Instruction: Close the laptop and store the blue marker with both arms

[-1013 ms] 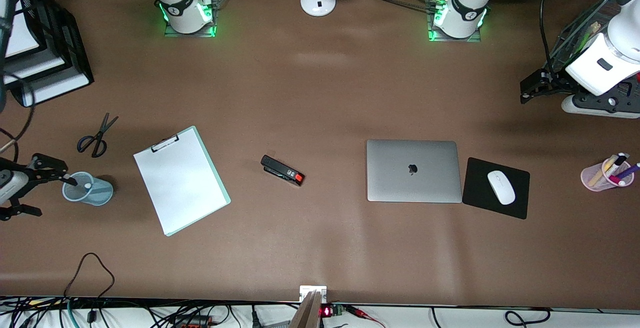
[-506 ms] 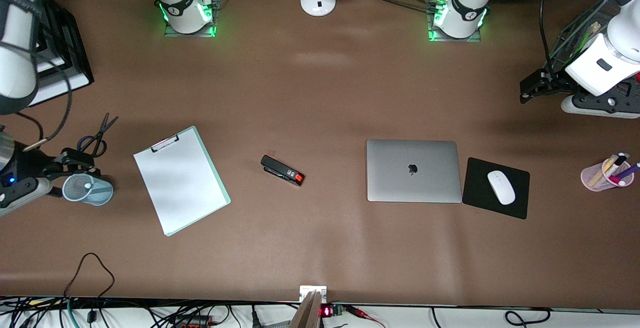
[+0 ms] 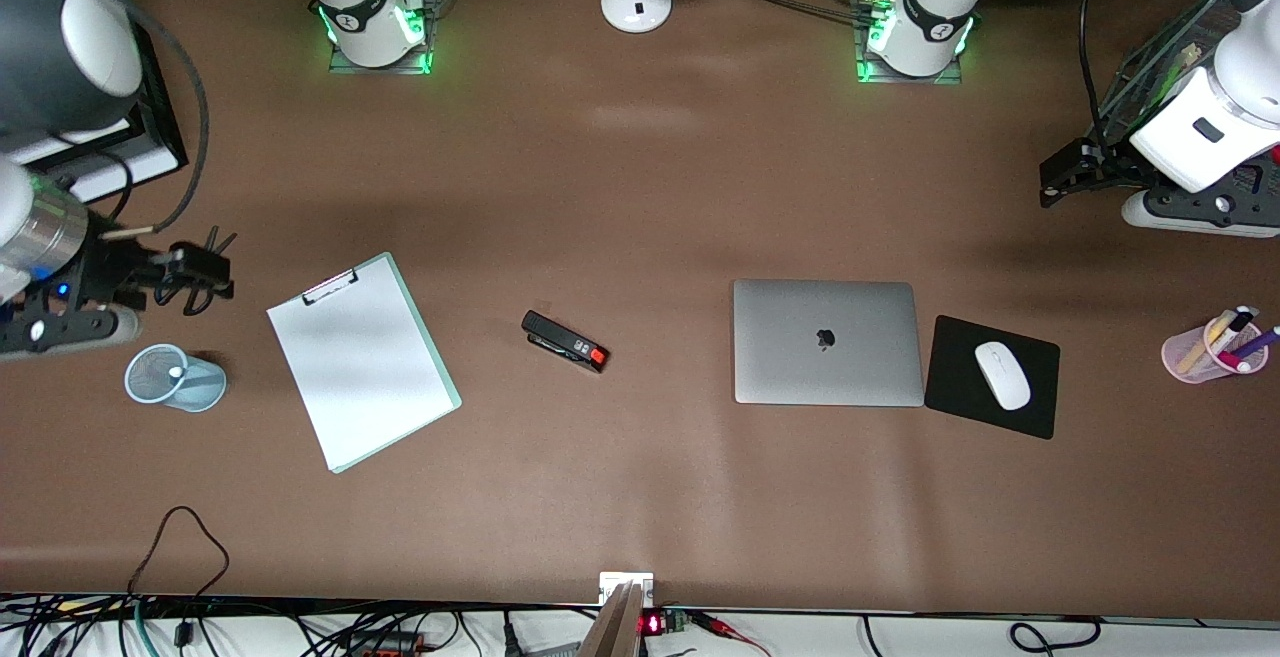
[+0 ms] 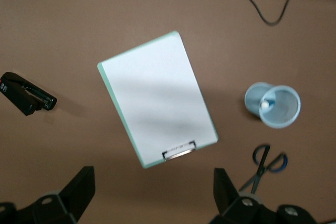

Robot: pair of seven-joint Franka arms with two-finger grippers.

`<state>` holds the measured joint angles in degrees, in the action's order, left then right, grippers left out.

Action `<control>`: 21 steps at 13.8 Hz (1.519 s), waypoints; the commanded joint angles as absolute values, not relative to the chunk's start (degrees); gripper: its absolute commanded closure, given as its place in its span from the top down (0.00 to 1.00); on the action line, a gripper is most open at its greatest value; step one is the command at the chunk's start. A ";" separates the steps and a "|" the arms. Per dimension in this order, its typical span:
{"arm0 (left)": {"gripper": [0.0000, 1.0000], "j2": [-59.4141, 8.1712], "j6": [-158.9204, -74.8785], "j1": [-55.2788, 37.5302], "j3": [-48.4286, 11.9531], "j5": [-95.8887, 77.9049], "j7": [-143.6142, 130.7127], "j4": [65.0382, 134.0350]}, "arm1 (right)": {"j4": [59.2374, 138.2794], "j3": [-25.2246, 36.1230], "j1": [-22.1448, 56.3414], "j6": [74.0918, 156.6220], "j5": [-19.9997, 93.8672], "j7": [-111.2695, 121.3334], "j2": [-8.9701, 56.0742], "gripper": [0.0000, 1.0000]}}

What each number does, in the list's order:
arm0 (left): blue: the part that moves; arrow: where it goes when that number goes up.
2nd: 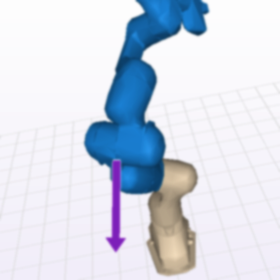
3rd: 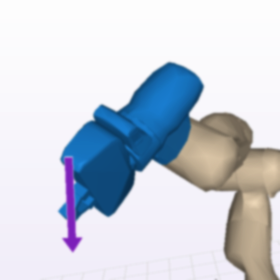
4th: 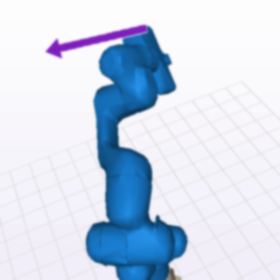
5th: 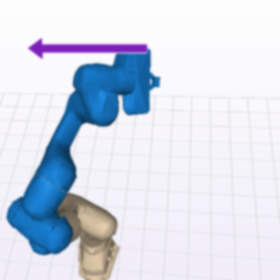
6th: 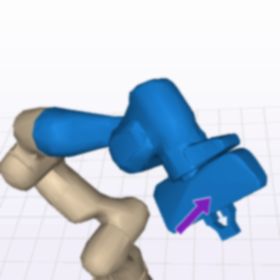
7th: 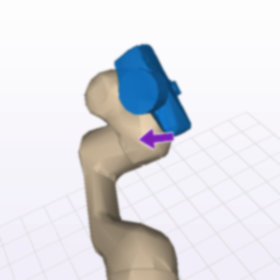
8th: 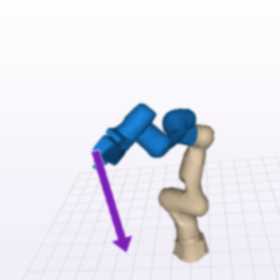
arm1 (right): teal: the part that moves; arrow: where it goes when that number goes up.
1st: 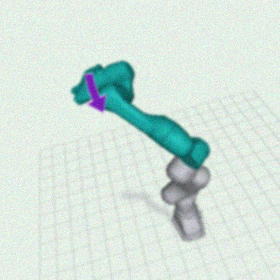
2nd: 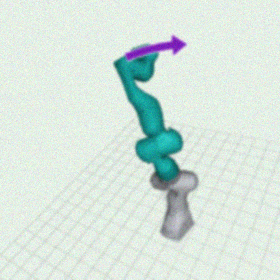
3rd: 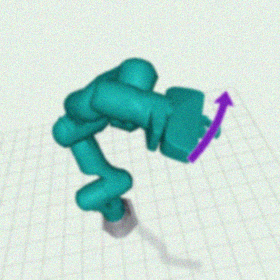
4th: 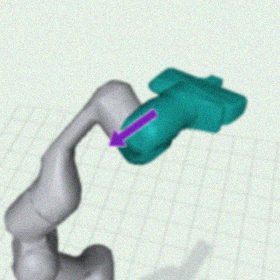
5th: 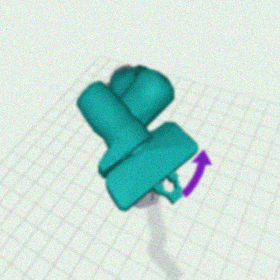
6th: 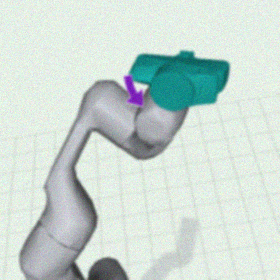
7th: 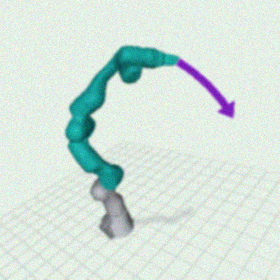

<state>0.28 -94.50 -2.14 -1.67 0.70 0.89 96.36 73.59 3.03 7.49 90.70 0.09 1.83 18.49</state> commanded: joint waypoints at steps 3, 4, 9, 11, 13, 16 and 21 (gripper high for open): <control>1.00 0.79 -94.22 -2.02 -1.41 -0.53 2.29 96.77 | 87.17 3.25 7.56 91.58 -0.79 -1.32 5.65 1.00; 1.00 0.79 -94.22 -2.02 -1.41 -0.44 2.29 96.77 | 88.41 3.34 7.47 91.58 -0.70 -1.32 4.15 1.00; 1.00 0.79 -94.22 -2.02 -1.41 -0.53 2.29 96.77 | 94.11 3.25 7.47 92.28 -0.70 -1.41 -2.53 1.00; 1.00 0.79 -94.22 -2.02 -1.41 -0.44 2.29 96.77 | 98.06 3.34 7.38 94.73 -0.70 -1.41 -5.52 1.00; 1.00 0.79 -94.22 -2.02 -1.41 -0.44 2.20 96.86 | 100.89 3.43 7.21 96.23 -0.35 -1.41 -7.64 1.00; 1.00 0.79 -94.22 -2.02 -1.32 -0.44 2.29 96.86 | 101.17 3.43 6.86 96.68 -0.09 -1.41 -8.53 1.00; 1.00 0.79 -94.22 -2.11 -1.41 -0.44 2.29 96.77 | 99.41 3.43 6.59 96.24 0.26 -1.41 -7.30 1.00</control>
